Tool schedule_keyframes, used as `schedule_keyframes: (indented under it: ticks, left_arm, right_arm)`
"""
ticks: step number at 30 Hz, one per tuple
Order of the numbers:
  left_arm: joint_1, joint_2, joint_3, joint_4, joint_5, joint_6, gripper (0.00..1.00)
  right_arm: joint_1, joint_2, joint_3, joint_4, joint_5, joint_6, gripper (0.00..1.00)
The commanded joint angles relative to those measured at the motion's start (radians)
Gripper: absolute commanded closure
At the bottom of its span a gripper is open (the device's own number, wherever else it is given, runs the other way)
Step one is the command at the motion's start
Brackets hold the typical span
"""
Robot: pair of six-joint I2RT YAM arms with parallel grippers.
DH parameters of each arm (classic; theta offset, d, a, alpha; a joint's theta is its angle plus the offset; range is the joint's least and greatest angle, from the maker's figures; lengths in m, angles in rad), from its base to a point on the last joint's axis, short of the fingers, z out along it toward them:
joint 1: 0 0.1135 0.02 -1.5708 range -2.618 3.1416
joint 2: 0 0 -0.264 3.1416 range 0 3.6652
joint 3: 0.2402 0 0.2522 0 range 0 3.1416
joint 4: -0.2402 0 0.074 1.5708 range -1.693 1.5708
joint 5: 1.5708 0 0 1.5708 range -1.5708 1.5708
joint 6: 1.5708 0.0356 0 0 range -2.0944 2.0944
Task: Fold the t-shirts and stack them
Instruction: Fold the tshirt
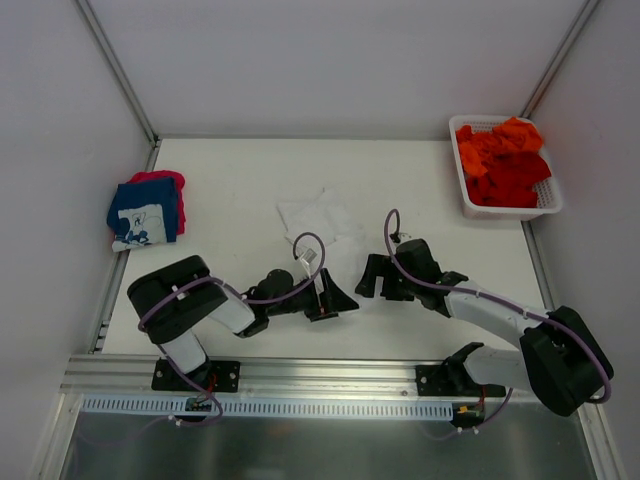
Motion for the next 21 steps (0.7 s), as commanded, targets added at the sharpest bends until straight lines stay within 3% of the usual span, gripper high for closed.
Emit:
schedule_keyframes:
  ticks: [1, 7, 10, 16, 17, 19, 20, 21]
  left_arm:
    - [-0.028, 0.066, 0.037, 0.074, 0.000, -0.011, 0.08]
    - [-0.037, 0.107, 0.024, 0.105, 0.002, -0.034, 0.10]
    - [-0.037, 0.064, 0.029, 0.023, -0.010, -0.008, 0.10]
    - [-0.038, -0.069, 0.070, -0.237, -0.058, 0.075, 0.12]
    - [-0.038, -0.098, 0.077, -0.263, -0.063, 0.093, 0.13]
    - [-0.040, -0.126, 0.098, -0.360, -0.076, 0.105, 0.22]
    - [-0.041, -0.141, 0.106, -0.391, -0.087, 0.122, 0.46]
    - [-0.041, -0.147, 0.115, -0.429, -0.090, 0.127, 0.59]
  right_arm:
    - [0.008, 0.012, 0.002, 0.039, -0.016, 0.014, 0.00]
    - [0.011, 0.007, 0.011, -0.001, 0.021, 0.011, 0.01]
    - [0.022, -0.011, 0.039, -0.112, 0.096, -0.012, 0.01]
    - [0.026, -0.076, 0.036, -0.169, 0.141, -0.016, 0.04]
    - [0.026, -0.082, 0.036, -0.175, 0.177, -0.015, 0.10]
    - [0.025, -0.081, 0.038, -0.182, 0.178, -0.018, 0.18]
    - [0.025, -0.074, 0.039, -0.181, 0.175, -0.018, 0.23]
    - [0.025, -0.070, 0.038, -0.173, 0.169, -0.018, 0.24]
